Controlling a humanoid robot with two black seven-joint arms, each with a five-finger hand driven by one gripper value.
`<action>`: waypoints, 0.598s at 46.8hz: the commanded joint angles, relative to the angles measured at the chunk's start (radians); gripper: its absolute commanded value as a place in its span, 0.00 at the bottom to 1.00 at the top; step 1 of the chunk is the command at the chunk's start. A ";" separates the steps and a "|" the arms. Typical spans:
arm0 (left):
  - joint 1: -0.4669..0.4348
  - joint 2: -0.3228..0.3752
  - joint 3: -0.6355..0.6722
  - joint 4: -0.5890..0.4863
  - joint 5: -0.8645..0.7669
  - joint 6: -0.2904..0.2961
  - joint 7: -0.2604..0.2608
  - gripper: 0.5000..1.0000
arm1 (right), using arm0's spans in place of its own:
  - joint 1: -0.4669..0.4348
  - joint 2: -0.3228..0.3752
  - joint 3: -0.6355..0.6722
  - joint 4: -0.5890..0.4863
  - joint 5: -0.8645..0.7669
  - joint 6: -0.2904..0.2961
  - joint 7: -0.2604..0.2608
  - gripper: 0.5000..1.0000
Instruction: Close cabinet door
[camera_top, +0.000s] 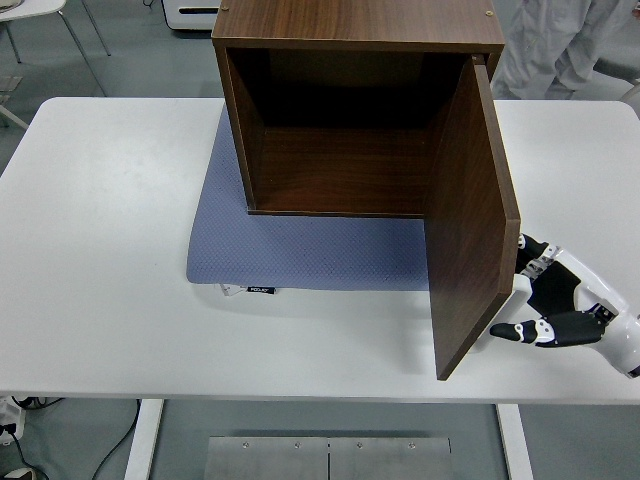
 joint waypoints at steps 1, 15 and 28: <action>0.000 0.000 0.000 -0.001 0.000 0.000 0.000 1.00 | 0.002 0.018 -0.002 0.000 -0.002 0.000 0.000 1.00; 0.000 0.000 0.000 -0.001 0.000 0.000 0.000 1.00 | 0.042 0.046 -0.029 0.000 -0.018 -0.002 0.000 1.00; 0.000 0.000 0.000 0.001 0.000 0.000 0.000 1.00 | 0.056 0.108 -0.062 -0.003 -0.035 -0.008 0.000 1.00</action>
